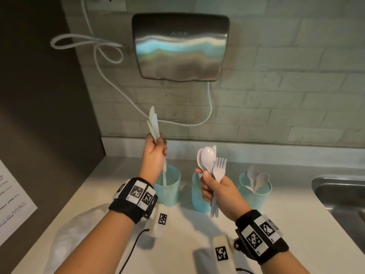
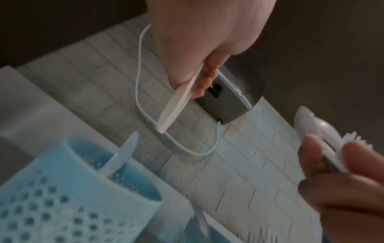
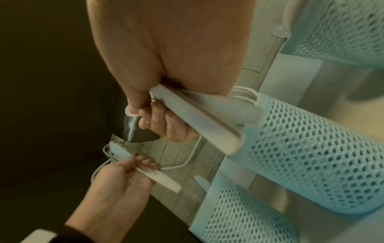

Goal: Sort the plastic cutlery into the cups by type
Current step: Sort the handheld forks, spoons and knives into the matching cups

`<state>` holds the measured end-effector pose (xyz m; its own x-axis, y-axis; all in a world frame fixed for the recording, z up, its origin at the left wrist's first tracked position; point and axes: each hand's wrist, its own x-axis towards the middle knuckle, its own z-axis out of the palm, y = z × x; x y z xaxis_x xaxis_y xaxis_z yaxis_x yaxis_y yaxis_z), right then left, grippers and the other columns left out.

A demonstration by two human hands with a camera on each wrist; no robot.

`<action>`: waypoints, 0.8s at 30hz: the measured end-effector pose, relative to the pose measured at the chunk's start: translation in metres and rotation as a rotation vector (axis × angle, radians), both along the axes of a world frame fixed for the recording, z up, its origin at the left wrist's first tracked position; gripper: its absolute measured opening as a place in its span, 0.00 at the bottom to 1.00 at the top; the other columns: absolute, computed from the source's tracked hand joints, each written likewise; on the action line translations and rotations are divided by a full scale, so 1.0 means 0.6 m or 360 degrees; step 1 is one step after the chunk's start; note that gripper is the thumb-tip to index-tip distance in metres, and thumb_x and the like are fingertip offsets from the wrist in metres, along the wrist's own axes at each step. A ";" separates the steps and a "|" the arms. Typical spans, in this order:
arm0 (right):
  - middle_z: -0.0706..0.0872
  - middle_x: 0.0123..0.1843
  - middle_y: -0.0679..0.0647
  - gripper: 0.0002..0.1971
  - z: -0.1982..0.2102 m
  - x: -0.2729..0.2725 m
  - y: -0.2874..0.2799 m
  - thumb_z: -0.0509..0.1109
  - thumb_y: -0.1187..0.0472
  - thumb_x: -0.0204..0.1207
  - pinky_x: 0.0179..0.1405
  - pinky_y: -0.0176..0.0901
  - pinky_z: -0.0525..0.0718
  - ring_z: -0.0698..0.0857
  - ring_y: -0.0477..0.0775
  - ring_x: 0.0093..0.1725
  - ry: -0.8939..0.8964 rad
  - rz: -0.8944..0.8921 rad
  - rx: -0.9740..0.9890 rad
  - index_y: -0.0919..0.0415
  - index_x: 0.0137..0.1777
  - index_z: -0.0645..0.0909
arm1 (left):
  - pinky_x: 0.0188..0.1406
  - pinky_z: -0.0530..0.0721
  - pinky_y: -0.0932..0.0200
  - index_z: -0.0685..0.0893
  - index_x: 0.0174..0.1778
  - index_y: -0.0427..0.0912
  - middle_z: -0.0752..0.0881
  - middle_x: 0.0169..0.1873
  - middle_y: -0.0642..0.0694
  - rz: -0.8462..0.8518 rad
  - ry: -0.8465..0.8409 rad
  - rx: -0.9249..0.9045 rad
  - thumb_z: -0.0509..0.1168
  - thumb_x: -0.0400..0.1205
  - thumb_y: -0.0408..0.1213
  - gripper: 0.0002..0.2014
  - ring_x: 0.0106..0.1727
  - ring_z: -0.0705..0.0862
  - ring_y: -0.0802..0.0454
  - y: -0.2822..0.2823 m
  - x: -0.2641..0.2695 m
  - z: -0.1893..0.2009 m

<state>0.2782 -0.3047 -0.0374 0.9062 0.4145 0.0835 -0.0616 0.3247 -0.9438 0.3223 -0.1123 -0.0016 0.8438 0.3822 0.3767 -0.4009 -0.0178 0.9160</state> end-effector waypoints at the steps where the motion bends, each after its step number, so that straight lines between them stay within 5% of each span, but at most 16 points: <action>1: 0.69 0.27 0.47 0.17 -0.001 0.000 -0.001 0.64 0.55 0.75 0.24 0.35 0.66 0.65 0.46 0.24 -0.0003 0.0008 -0.0004 0.64 0.60 0.78 | 0.34 0.73 0.63 0.72 0.44 0.48 0.72 0.28 0.48 0.0000 0.0053 0.0022 0.51 0.87 0.30 0.11 0.29 0.70 0.53 -0.006 0.006 -0.008; 4: 0.68 0.26 0.47 0.18 -0.002 -0.001 -0.005 0.68 0.56 0.75 0.22 0.35 0.66 0.64 0.46 0.23 -0.0030 0.0016 -0.0051 0.65 0.61 0.78 | 0.34 0.78 0.62 0.70 0.41 0.47 0.75 0.30 0.44 -0.0051 0.0462 0.0248 0.54 0.86 0.31 0.09 0.29 0.74 0.52 -0.012 0.020 -0.066; 8: 0.65 0.29 0.54 0.23 -0.003 0.001 -0.011 0.70 0.58 0.76 0.21 0.35 0.65 0.64 0.47 0.22 -0.0058 0.0016 -0.0101 0.78 0.60 0.72 | 0.56 0.84 0.43 0.72 0.50 0.46 0.84 0.47 0.36 -0.0099 0.0949 0.0785 0.59 0.81 0.37 0.04 0.47 0.85 0.37 0.005 0.026 -0.128; 10: 0.65 0.32 0.56 0.23 -0.005 0.001 -0.013 0.67 0.58 0.78 0.22 0.35 0.65 0.65 0.47 0.23 -0.0048 0.0002 -0.0075 0.80 0.61 0.69 | 0.57 0.81 0.48 0.73 0.55 0.43 0.84 0.49 0.38 -0.0075 0.0995 0.0932 0.61 0.81 0.38 0.09 0.52 0.84 0.37 0.000 0.020 -0.119; 15: 0.69 0.35 0.53 0.14 -0.012 0.001 -0.009 0.60 0.61 0.82 0.28 0.36 0.70 0.69 0.47 0.27 -0.0032 -0.0066 -0.0060 0.62 0.65 0.77 | 0.67 0.75 0.49 0.66 0.75 0.40 0.73 0.65 0.38 0.0101 0.0814 0.1044 0.70 0.77 0.46 0.33 0.67 0.76 0.40 -0.014 -0.007 -0.089; 18: 0.73 0.33 0.51 0.13 -0.019 0.003 -0.011 0.61 0.62 0.83 0.30 0.39 0.71 0.71 0.48 0.29 -0.0040 -0.0075 -0.0126 0.64 0.64 0.78 | 0.61 0.78 0.51 0.77 0.66 0.41 0.79 0.59 0.40 0.0193 0.0420 0.1120 0.68 0.77 0.49 0.24 0.59 0.80 0.45 -0.044 -0.041 -0.057; 21: 0.75 0.31 0.56 0.11 -0.021 0.004 -0.010 0.62 0.61 0.83 0.31 0.41 0.74 0.74 0.50 0.27 -0.0058 -0.0113 -0.0245 0.69 0.53 0.79 | 0.50 0.82 0.54 0.84 0.50 0.43 0.87 0.44 0.42 -0.0399 0.0431 0.0726 0.68 0.73 0.58 0.21 0.45 0.85 0.47 -0.092 -0.072 -0.031; 24: 0.75 0.29 0.58 0.10 -0.019 0.003 -0.014 0.58 0.67 0.84 0.28 0.39 0.76 0.74 0.50 0.25 -0.0038 -0.0157 -0.0283 0.71 0.55 0.79 | 0.41 0.83 0.63 0.84 0.49 0.35 0.83 0.35 0.44 -0.0535 0.0515 0.0521 0.73 0.75 0.45 0.17 0.32 0.83 0.56 -0.120 -0.077 -0.029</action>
<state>0.2800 -0.3132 -0.0490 0.9417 0.3340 0.0391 -0.0144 0.1563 -0.9876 0.2761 -0.1844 -0.0191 0.9910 -0.0204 0.1325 -0.1335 -0.2415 0.9612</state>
